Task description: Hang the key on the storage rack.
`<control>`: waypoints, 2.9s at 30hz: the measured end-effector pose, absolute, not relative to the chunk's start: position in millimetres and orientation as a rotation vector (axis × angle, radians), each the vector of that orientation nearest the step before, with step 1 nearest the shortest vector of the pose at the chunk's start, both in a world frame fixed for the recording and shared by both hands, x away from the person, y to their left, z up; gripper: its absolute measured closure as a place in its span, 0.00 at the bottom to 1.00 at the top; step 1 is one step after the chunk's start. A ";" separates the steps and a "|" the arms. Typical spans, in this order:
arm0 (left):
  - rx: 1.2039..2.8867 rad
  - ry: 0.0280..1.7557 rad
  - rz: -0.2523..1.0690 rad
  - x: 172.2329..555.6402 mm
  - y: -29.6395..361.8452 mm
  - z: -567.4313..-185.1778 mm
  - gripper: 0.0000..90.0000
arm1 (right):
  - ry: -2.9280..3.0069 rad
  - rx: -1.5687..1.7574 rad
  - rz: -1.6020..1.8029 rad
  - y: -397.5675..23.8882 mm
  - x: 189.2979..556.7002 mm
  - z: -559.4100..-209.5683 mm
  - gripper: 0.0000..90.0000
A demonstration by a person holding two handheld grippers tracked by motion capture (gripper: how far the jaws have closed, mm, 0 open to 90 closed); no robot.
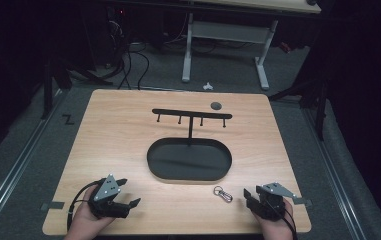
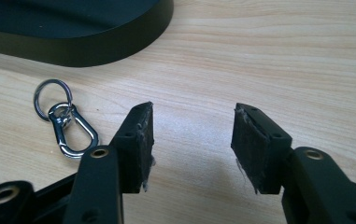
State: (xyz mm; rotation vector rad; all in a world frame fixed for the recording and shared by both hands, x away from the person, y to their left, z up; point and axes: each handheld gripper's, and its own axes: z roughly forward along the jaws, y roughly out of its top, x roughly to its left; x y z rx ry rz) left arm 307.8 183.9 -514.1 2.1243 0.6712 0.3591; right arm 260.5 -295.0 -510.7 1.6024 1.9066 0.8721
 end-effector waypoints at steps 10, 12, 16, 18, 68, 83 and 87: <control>2.127 0.670 0.351 308.2 182.4 -514.4 0.21 | 1.927 1.609 0.857 -291.3 260.1 -512.8 0.50; 2.127 0.669 0.349 308.2 182.3 -514.4 0.21 | 1.937 1.601 0.855 -291.1 261.1 -514.0 0.50; 2.127 0.670 0.355 308.3 182.0 -514.7 0.20 | 1.973 1.576 0.844 -289.2 261.2 -515.1 0.52; 2.128 0.678 0.364 308.9 182.4 -515.0 0.20 | 1.985 1.550 0.859 -288.2 260.9 -515.4 0.52; 1.900 0.827 0.419 323.3 195.3 -525.4 0.25 | 2.136 1.349 0.973 -263.4 255.9 -509.9 0.45; 2.026 0.769 0.461 317.4 184.7 -530.8 0.19 | 2.123 1.282 0.942 -250.1 257.3 -507.4 0.33; 1.995 0.767 0.446 318.0 188.5 -531.5 0.20 | 2.131 1.292 0.931 -247.7 257.6 -506.3 0.33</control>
